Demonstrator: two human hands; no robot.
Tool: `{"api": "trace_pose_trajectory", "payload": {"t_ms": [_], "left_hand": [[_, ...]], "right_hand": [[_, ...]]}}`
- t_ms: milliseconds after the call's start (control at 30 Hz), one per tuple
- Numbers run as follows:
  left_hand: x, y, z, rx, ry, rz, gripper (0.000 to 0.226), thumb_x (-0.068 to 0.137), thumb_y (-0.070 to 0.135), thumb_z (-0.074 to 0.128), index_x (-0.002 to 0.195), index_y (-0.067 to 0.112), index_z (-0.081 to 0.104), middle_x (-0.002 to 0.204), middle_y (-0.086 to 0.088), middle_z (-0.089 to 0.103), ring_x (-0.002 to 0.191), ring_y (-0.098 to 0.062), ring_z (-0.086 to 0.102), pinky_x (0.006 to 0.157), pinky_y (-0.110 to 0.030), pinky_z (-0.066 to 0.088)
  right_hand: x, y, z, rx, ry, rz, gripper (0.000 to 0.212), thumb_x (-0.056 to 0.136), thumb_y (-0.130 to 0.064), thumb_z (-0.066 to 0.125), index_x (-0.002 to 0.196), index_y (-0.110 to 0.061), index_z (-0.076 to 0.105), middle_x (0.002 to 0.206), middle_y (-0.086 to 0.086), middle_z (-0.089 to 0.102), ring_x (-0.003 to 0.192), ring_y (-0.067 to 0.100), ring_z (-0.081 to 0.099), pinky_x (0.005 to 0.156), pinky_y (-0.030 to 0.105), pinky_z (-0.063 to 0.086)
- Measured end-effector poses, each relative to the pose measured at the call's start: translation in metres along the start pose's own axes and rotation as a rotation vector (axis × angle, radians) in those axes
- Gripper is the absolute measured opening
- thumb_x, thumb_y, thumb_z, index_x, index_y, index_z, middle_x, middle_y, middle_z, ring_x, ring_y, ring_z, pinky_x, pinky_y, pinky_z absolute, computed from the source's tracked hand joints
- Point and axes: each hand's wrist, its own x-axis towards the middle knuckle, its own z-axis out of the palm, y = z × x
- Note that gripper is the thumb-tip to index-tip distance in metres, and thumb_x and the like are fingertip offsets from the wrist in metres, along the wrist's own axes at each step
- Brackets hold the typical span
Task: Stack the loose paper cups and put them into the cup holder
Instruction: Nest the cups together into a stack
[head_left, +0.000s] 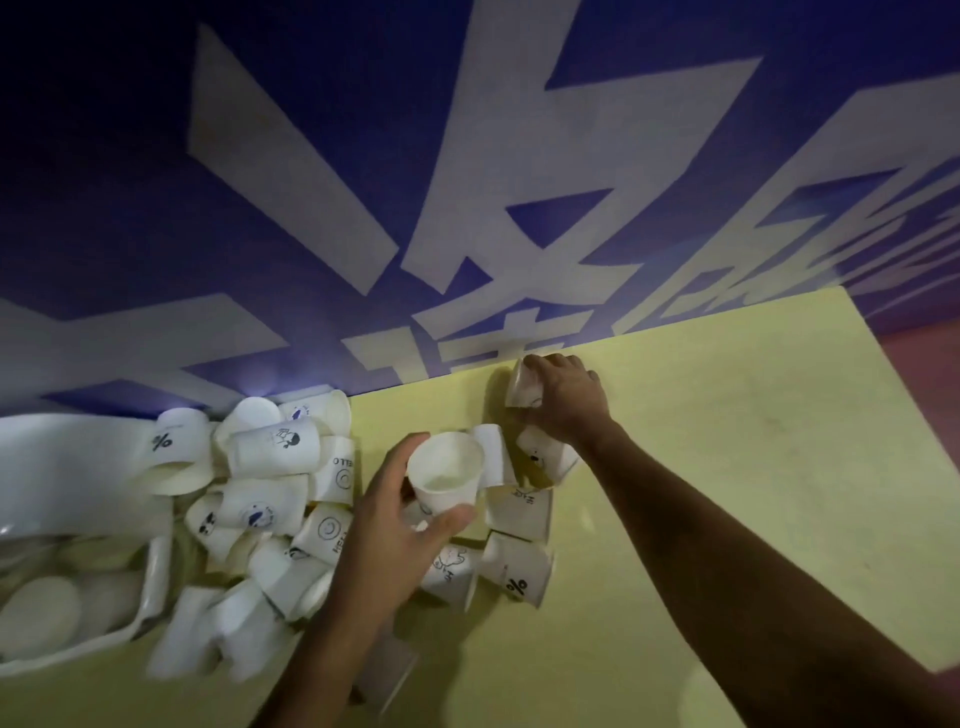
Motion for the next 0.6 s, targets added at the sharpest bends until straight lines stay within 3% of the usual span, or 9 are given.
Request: {"api": "trace_pose_trajectory", "payload": {"t_ms": [200,367,500,600], "left_hand": [[-0.020,-0.012,-0.025,0.098,0.032,0.080,0.073,0.076,0.032,0.089,0.138,0.042,0.051,0.134,0.027,0.059,0.126,-0.002,0.056,0.097,-0.025,0.052],[-0.034,-0.020,-0.069,0.118,0.100,0.114,0.071,0.071,0.027,0.092,0.127,0.044,0.053,0.123,0.026,0.063,0.115,-0.004,0.061,0.091,-0.021,0.051],[-0.052,-0.029,-0.109,0.084,0.121,0.119,0.075,0.066,0.038,0.095,0.129,0.037,0.054,0.122,0.023,0.064,0.113,-0.004,0.062,0.091,-0.029,0.055],[-0.072,-0.038,-0.146,0.055,0.145,0.139,0.077,0.063,0.051,0.088,0.131,0.040,0.054,0.125,0.028,0.062,0.115,0.001,0.059,0.091,-0.020,0.050]], "right_hand": [[0.000,-0.008,0.004,0.026,0.125,-0.038,0.066,0.082,-0.052,0.076,0.137,-0.024,0.052,0.134,0.002,0.062,0.123,0.026,0.056,0.106,0.046,0.045],[-0.052,-0.048,-0.012,0.510,0.307,-0.081,0.064,0.076,-0.046,0.085,0.128,-0.028,0.051,0.119,-0.009,0.062,0.103,0.012,0.061,0.085,0.039,0.059],[-0.118,-0.113,-0.015,0.700,0.321,-0.083,0.065,0.076,-0.039,0.088,0.128,-0.033,0.051,0.121,-0.021,0.061,0.107,-0.001,0.059,0.082,0.018,0.052],[-0.161,-0.170,0.000,0.795,0.298,-0.120,0.064,0.077,-0.036,0.089,0.130,-0.033,0.053,0.122,-0.023,0.062,0.112,0.002,0.060,0.086,0.020,0.053]]}}
